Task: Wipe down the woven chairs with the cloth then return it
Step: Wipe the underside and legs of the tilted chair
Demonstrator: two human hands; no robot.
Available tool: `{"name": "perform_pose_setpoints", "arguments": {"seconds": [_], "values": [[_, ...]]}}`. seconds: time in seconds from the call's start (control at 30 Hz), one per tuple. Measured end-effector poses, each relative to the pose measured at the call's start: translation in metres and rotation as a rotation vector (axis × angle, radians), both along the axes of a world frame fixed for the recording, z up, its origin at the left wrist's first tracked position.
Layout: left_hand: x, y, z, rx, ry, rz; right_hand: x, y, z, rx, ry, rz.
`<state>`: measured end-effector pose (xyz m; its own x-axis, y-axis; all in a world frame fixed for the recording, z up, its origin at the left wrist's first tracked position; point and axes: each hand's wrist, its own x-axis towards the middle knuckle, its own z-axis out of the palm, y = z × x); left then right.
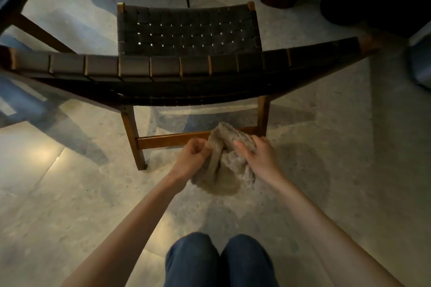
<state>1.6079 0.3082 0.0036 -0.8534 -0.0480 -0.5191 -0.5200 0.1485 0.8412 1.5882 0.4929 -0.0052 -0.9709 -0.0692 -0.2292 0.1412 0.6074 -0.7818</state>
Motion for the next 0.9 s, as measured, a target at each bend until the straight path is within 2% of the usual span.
{"name": "perform_pose_setpoints", "arguments": {"seconds": [0.1, 0.3, 0.4, 0.53, 0.63, 0.73, 0.8, 0.9], "values": [[-0.016, 0.017, -0.050, 0.071, 0.030, 0.004, -0.013, -0.001, -0.056, -0.177, -0.010, 0.039], [-0.041, 0.033, -0.144, 0.168, 0.047, 0.031, -0.043, 0.002, -0.158, -0.181, 0.138, 0.011], [-0.050, 0.033, -0.179, 0.166, 0.098, 0.069, -0.055, 0.005, -0.186, -0.181, 0.170, 0.084], [-0.064, 0.031, -0.202, -0.002, 0.234, 0.061, -0.062, 0.008, -0.197, -0.198, 0.237, 0.129], [-0.072, 0.024, -0.206, -0.070, 0.256, 0.105, -0.061, 0.019, -0.189, -0.095, 0.429, 0.028], [-0.079, 0.017, -0.202, -0.067, 0.298, 0.188, -0.055, 0.031, -0.172, -0.108, 0.584, -0.050], [-0.085, 0.020, -0.191, -0.075, 0.355, 0.203, -0.053, 0.035, -0.156, -0.107, 0.525, 0.101], [-0.093, 0.029, -0.167, -0.012, 0.433, 0.168, -0.050, 0.033, -0.139, -0.204, 0.292, 0.336]]}}
